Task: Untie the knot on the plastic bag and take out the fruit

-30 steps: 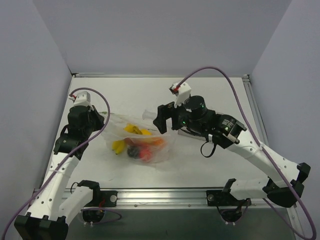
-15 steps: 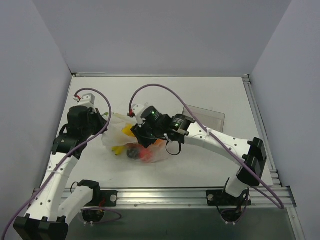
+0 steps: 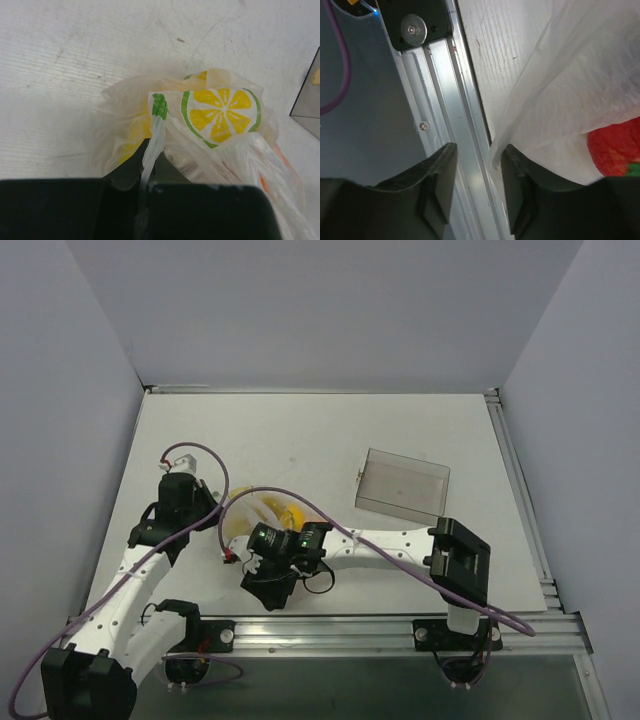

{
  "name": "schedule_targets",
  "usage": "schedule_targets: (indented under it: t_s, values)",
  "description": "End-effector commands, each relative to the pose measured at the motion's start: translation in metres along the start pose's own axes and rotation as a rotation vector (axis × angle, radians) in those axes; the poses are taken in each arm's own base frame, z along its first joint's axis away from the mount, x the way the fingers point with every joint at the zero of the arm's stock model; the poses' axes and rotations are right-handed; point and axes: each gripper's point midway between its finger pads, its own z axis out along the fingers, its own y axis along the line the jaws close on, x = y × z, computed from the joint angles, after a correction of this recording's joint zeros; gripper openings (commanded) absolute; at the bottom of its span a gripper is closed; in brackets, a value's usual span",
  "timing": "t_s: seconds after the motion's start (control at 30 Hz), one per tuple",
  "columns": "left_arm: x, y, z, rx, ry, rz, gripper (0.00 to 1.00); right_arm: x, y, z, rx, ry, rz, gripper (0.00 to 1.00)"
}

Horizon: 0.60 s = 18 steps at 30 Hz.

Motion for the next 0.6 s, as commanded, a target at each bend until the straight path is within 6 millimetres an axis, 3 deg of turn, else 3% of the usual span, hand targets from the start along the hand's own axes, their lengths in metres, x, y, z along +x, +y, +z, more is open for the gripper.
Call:
schedule_targets:
  t_s: [0.0,0.07,0.1,0.13,0.2,0.37,0.47,0.57]
  values:
    - [-0.047,-0.018,0.007,0.041,-0.172,-0.030,0.00,-0.036,0.009,-0.044,-0.013,-0.124,-0.050,0.43]
    - [-0.057,-0.025,0.007,0.056,-0.182,-0.012,0.00,-0.050,0.008,-0.062,0.026,-0.172,-0.063,0.54]
    - [-0.062,-0.030,0.006,0.073,-0.191,0.016,0.03,-0.055,0.002,-0.076,0.082,-0.195,-0.063,0.65]
    - [-0.066,-0.034,0.005,0.091,-0.196,0.032,0.17,-0.061,0.000,-0.086,0.108,-0.217,-0.065,0.69]
    - [-0.075,-0.046,-0.004,0.137,-0.211,0.075,0.30,-0.076,-0.009,-0.115,0.185,-0.280,-0.057,0.78]
    - [-0.089,-0.055,-0.036,0.168,-0.266,0.125,0.81,-0.104,-0.030,-0.173,0.337,-0.410,-0.033,0.83]
    - [-0.093,-0.056,-0.061,0.169,-0.292,0.134,0.95,-0.115,-0.053,-0.200,0.489,-0.466,-0.021,0.84]
    - [-0.094,-0.051,-0.082,0.128,-0.295,0.121,0.97,-0.113,-0.081,-0.203,0.613,-0.446,0.005,0.86]
